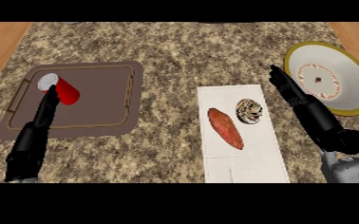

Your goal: Pick the cupcake from the placemat and place it in the bowl

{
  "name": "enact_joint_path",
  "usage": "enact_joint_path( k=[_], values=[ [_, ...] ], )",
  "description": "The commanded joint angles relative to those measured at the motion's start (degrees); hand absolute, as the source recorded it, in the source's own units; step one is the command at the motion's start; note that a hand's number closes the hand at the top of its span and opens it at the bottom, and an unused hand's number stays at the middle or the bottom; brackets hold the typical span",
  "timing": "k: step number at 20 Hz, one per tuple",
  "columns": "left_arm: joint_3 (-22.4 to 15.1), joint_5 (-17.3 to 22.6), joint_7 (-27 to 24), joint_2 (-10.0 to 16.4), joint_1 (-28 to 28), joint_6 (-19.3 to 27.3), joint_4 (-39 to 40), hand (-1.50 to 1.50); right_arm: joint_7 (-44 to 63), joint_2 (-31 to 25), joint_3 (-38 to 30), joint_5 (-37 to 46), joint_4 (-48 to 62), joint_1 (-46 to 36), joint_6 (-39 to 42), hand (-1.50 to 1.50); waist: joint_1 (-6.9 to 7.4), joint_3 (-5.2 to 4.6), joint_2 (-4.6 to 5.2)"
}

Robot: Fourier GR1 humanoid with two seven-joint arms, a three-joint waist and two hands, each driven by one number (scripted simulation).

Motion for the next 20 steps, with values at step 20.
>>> enact_joint_path(
  k=[20],
  values=[
    [14.03, 14.39, -0.66, -1.04, -14.95, -7.98, 7.18, 0.00, 28.04, 12.43, 19.17, 52.93, -13.94, -6.67, -27.08, -1.50, -0.68, -1.16, 0.37]
  ],
)
